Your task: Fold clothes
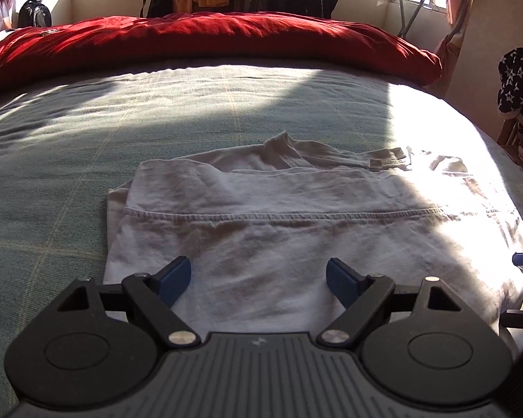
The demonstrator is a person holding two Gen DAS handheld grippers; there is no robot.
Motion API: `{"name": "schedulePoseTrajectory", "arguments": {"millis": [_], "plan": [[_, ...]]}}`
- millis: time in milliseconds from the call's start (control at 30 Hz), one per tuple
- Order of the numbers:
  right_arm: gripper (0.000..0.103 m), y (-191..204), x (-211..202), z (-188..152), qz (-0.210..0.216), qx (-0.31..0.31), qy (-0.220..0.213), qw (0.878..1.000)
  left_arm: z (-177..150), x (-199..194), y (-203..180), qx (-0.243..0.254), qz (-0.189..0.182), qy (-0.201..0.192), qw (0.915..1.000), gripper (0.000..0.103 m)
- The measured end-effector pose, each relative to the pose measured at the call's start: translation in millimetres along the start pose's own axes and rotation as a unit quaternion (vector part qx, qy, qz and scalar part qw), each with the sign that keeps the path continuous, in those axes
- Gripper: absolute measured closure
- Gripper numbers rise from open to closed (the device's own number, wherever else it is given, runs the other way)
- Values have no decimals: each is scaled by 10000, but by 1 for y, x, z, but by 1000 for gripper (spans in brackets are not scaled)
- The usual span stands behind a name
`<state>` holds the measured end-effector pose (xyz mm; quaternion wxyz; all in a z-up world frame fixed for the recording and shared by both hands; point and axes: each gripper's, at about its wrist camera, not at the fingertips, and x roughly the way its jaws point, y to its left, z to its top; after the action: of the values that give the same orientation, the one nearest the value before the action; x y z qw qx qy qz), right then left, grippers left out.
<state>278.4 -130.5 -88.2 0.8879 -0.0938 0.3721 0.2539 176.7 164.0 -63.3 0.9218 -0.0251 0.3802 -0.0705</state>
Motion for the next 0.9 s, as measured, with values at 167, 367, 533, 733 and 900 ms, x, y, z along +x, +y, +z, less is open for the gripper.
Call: {"name": "schedulePoseTrajectory", "arguments": {"millis": [167,367,533,733,900], "plan": [[0,1,-2,-2,-24,-55,-119,9999,21,-4,5,1,-135,-98,9999,18],[0,-1,-2,-1,17,-46,-62,10000,47,32,23,-235,-98,-2,9997,18],[0,-4,-2,-1,86,-100,-61,9999,59,60,45,-552,168,77,9983,18],[0,-5,-4,0,74,-49,-47,9999,52,26,27,-327,9,-17,9995,18],[0,-2,-11,3,-18,48,-43,10000,37,-4,3,-12,-197,-10,9998,17]]}}
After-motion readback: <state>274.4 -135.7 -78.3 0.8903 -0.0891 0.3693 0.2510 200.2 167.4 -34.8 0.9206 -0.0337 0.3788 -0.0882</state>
